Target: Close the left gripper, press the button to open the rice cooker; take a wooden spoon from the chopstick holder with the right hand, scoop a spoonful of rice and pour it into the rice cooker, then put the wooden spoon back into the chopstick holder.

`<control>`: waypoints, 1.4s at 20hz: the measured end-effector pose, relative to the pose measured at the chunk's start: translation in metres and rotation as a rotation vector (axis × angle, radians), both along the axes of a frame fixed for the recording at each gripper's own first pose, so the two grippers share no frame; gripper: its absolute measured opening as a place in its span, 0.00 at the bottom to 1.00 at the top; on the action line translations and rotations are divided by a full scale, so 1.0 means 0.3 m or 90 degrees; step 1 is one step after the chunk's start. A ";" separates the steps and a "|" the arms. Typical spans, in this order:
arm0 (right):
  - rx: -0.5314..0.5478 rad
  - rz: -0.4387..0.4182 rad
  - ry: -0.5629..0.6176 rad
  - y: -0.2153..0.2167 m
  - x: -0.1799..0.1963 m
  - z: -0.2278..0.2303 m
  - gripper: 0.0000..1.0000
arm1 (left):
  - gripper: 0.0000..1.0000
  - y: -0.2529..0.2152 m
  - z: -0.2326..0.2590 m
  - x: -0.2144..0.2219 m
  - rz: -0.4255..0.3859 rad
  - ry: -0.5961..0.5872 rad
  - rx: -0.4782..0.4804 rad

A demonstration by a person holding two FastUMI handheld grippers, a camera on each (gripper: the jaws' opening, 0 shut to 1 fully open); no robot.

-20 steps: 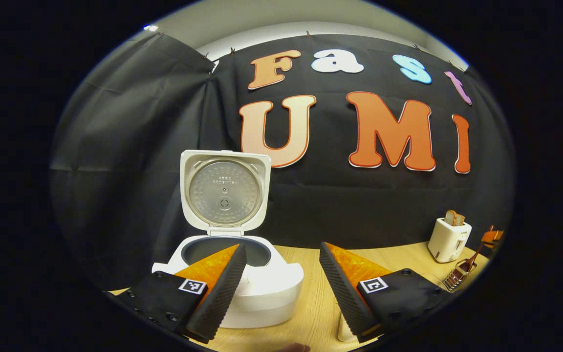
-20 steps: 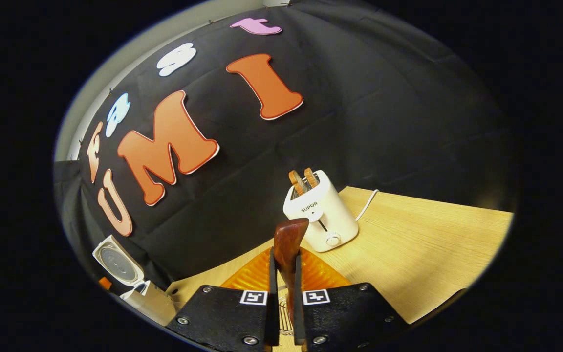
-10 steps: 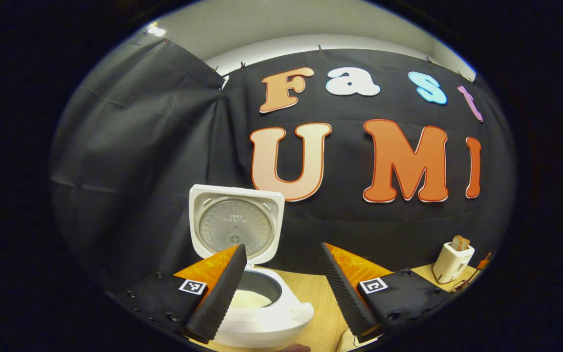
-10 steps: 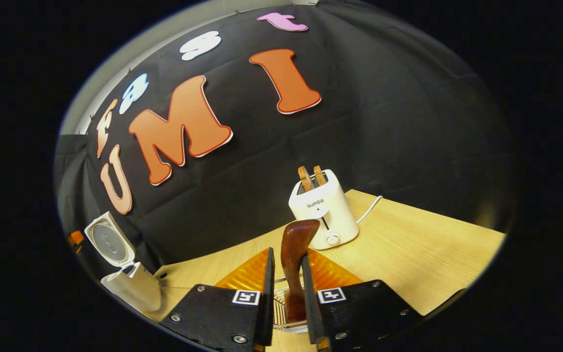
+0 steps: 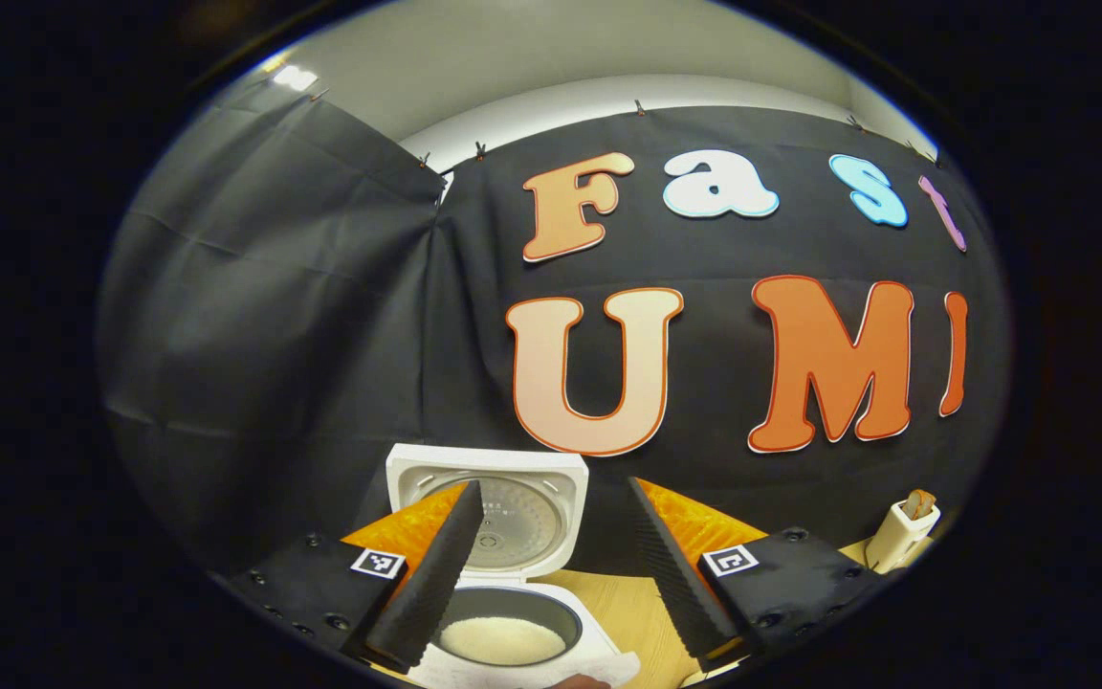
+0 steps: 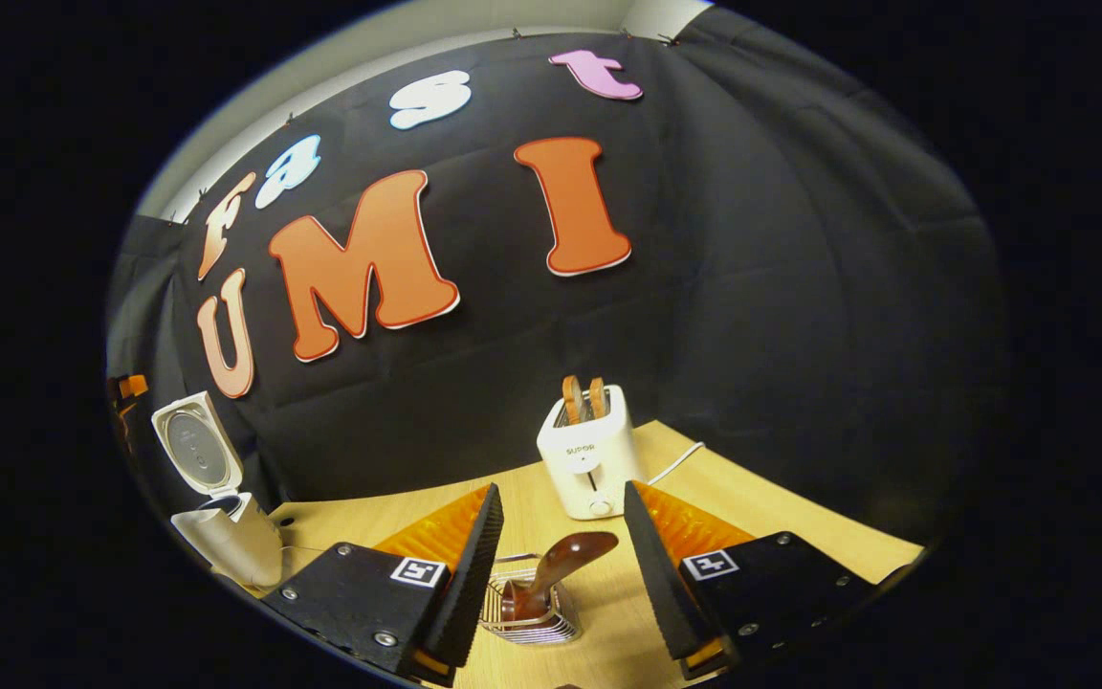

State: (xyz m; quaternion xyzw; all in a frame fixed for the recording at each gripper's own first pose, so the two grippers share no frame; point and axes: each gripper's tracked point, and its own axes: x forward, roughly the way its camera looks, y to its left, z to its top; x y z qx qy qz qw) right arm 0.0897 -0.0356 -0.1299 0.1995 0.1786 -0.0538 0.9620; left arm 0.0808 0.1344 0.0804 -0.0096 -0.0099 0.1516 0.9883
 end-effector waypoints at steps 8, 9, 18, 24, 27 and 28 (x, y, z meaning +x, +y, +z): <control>-0.060 -0.027 -0.065 -0.120 -0.046 0.238 0.87 | 0.95 0.178 0.058 0.201 0.064 0.048 0.071; -0.068 -0.032 -0.072 -0.135 -0.052 0.270 0.87 | 0.94 0.215 0.063 0.233 0.070 0.052 0.059; -0.068 -0.029 -0.115 -0.159 -0.121 0.407 0.88 | 0.95 0.417 -0.092 0.531 0.096 0.139 -0.050; -0.057 -0.005 -0.103 -0.115 -0.135 0.372 0.88 | 0.96 0.401 -0.169 0.615 0.100 0.190 -0.043; -0.072 0.013 -0.097 -0.092 -0.134 0.344 0.88 | 0.95 0.392 -0.178 0.622 0.095 0.230 -0.021; -0.073 0.017 -0.093 -0.083 -0.135 0.335 0.88 | 0.95 0.381 -0.178 0.623 0.084 0.231 -0.033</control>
